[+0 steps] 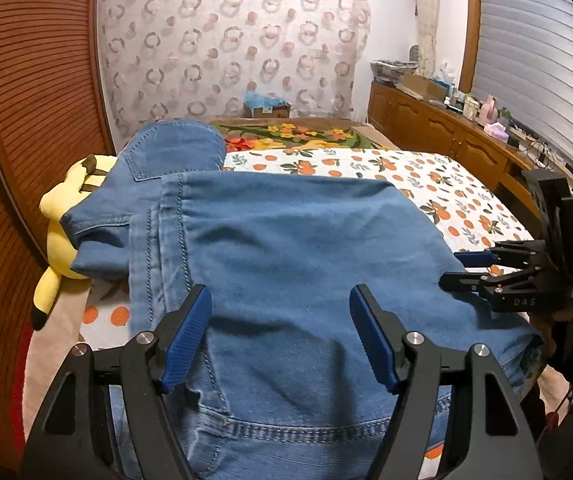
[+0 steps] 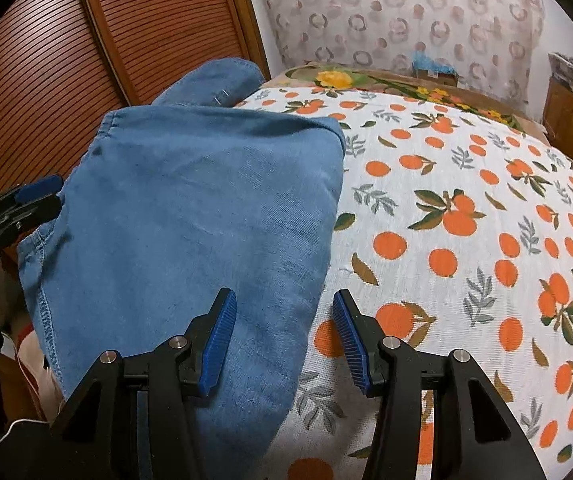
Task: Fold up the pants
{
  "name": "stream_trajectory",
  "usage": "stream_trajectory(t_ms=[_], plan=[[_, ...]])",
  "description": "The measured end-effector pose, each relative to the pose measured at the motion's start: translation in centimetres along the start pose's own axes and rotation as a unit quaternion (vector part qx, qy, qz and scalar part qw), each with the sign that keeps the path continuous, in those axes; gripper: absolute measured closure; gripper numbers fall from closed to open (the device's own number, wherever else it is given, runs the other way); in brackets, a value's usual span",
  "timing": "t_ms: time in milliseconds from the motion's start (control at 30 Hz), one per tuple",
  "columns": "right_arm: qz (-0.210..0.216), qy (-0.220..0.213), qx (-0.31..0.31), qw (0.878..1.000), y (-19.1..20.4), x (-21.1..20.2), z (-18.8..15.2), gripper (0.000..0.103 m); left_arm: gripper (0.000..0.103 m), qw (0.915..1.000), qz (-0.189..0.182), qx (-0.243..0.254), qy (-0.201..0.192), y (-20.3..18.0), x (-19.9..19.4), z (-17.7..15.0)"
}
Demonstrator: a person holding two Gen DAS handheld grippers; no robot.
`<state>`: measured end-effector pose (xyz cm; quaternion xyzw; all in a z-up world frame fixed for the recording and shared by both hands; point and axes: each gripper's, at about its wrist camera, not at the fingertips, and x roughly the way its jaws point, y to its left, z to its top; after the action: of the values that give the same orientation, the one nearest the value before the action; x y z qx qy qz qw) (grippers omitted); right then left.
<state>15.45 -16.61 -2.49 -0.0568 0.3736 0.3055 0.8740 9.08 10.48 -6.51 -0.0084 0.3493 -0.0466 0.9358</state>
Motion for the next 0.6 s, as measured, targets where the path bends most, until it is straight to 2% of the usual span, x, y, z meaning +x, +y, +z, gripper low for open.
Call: stream_trajectory(t_ms=[333,433,467,500,600], plan=[[-0.007,-0.008,-0.028,1.000,1.1,0.2,-0.4,0.051,0.031,1.0000,0.000,0.005,0.004,-0.5,0.4,-0.2],[0.001,-0.009,-0.038,0.999,1.7,0.3,-0.5,0.073,0.031,1.0000,0.000,0.006,0.004,-0.5,0.4,-0.1],[-0.002,-0.009,-0.042,0.999,1.9,0.3,-0.4,0.088,0.031,1.0000,0.000,0.006,0.004,-0.5,0.4,-0.1],[-0.006,-0.012,-0.045,0.999,2.1,0.1,-0.4,0.096,0.031,1.0000,0.000,0.006,0.004,-0.5,0.4,-0.1],[0.001,-0.040,-0.051,0.998,2.3,-1.3,0.2,0.099,0.031,1.0000,0.000,0.006,0.003,-0.5,0.4,-0.1]])
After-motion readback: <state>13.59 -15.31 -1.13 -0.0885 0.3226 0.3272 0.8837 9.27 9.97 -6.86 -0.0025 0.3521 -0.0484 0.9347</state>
